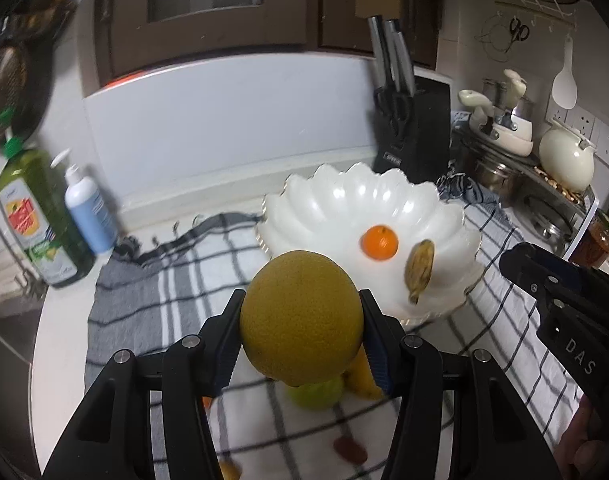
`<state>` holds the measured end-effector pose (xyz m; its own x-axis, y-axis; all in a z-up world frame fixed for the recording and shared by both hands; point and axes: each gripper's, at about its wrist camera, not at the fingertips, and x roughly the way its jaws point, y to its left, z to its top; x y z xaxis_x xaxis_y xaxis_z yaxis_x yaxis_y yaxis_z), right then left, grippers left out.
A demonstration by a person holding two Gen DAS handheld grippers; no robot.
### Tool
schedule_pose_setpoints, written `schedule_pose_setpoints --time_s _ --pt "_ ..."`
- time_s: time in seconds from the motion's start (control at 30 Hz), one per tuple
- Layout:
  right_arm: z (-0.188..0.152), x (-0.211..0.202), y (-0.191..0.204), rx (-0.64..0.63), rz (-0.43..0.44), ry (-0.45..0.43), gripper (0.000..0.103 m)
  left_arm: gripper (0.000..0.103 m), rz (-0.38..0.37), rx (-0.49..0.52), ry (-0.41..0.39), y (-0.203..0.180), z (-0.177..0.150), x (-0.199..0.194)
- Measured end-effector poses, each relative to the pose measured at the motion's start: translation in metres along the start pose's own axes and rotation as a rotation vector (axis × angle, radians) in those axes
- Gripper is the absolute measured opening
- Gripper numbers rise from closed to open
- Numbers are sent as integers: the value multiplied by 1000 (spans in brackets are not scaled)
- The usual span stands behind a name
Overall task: Organize fruits
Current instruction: 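Carry the grapefruit and plum into the white bowl and open both tools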
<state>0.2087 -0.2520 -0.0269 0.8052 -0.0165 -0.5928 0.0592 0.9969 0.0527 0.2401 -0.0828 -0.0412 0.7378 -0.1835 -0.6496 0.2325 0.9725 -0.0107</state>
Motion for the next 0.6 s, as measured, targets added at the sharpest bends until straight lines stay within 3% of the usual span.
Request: schedule_pose_setpoints --time_s 0.27,0.6 --pt "23 22 -18 24 -18 -2 29 54 -18 26 -8 -11 30 22" --pt "30 57 -29 29 -27 39 29 54 -38 36 24 -17 42 63"
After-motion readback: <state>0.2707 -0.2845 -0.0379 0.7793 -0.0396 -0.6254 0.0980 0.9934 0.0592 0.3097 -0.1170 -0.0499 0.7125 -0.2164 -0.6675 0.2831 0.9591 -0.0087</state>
